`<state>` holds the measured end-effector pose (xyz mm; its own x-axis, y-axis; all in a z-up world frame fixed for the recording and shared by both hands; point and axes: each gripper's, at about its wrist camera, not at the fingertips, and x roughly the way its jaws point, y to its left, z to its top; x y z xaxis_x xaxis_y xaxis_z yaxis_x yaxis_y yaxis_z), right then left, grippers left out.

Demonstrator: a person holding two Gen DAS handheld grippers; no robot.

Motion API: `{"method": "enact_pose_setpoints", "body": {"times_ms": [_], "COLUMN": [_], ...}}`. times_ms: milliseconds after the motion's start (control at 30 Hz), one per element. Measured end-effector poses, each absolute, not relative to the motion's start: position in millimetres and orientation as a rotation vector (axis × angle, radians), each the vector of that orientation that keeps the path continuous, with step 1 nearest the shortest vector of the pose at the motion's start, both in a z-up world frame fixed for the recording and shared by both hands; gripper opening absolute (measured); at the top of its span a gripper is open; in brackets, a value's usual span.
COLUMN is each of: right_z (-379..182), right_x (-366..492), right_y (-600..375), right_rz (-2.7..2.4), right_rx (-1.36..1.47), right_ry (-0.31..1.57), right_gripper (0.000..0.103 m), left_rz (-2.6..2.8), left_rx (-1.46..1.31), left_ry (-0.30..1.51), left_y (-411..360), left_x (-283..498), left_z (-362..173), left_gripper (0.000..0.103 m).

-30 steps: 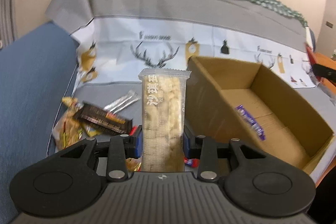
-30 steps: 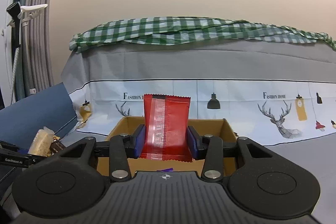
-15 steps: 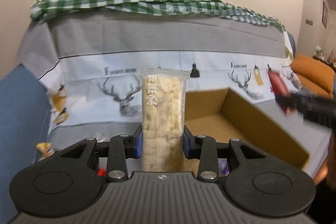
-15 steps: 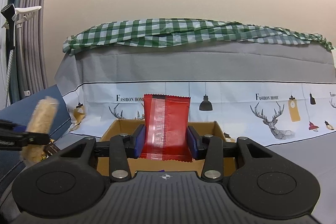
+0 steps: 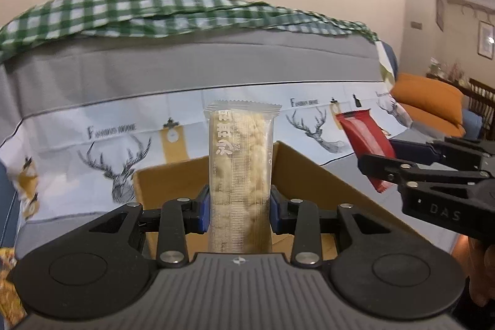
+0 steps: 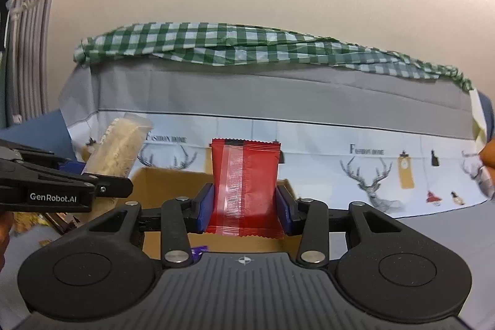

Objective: Organize snacks
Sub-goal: 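Carry the red packet and nougat bar over the box with both grippers, then open both grippers to drop the red packet and nougat bar into the box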

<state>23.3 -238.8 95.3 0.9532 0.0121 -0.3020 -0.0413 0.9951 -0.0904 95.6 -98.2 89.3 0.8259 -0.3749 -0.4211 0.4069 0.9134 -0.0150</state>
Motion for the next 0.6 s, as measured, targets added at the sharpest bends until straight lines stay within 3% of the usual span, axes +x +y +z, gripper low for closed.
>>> {"method": "enact_pose_setpoints", "body": {"times_ms": [600], "right_z": [90.8], "right_x": [39.8], "right_y": [-228.0], "right_rz": [-0.071], "right_rx": [-0.103], "right_ry": [0.296], "right_gripper": [0.044], "left_rz": [-0.428], "left_rx": [0.01], "left_ry": [0.463], "left_y": [-113.6], "left_x": [117.7], "left_z": [87.3], "left_gripper": [0.04]}}
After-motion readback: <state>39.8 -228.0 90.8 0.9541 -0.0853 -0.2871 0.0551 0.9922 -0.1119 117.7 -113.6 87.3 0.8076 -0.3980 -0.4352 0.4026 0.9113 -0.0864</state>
